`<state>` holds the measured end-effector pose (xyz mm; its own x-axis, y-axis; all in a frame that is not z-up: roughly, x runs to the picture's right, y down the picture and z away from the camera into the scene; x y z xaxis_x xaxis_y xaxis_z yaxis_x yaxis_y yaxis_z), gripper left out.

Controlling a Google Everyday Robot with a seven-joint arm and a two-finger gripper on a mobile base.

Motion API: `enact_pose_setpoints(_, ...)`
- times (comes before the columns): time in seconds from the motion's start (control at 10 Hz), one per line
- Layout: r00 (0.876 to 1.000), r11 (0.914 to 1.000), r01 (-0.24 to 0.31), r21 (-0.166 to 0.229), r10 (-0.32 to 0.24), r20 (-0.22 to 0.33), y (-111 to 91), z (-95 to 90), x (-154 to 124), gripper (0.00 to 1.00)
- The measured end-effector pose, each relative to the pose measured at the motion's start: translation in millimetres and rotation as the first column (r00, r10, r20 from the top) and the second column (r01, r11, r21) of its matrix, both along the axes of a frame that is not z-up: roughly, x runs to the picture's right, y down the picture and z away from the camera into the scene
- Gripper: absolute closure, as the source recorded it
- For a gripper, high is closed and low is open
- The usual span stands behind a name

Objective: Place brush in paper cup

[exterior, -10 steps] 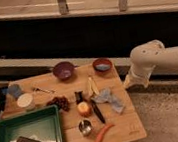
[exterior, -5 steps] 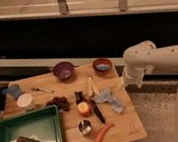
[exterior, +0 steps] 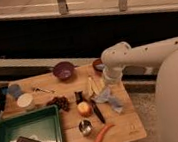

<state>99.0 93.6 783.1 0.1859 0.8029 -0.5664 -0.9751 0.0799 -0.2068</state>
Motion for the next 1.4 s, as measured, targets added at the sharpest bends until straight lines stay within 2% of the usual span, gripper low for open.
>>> enact_pose_setpoints(0.3,0.994,0.9997,0.023,0.000,-0.023,0.104,2,-1.2,-52,0.32)
enact_pose_setpoints(0.4,0.989,0.9999,0.010,0.007,-0.011,0.145,1,-2.8,-72,0.32)
enact_pose_setpoints(0.5,0.986,0.9998,0.010,0.017,-0.012,0.164,1,-4.7,-82,0.32)
enact_pose_setpoints(0.6,0.981,0.9991,0.012,0.041,-0.020,0.191,0,-10.4,-95,0.32)
enact_pose_setpoints(1.0,0.981,0.9990,0.014,0.043,-0.022,0.192,1,-10.8,-96,0.32)
enact_pose_setpoints(1.3,0.986,0.9999,0.014,-0.005,-0.013,0.164,22,-7.9,-82,0.32)
enact_pose_setpoints(1.4,0.990,0.9992,0.013,-0.037,-0.008,0.139,36,-5.7,-69,0.32)
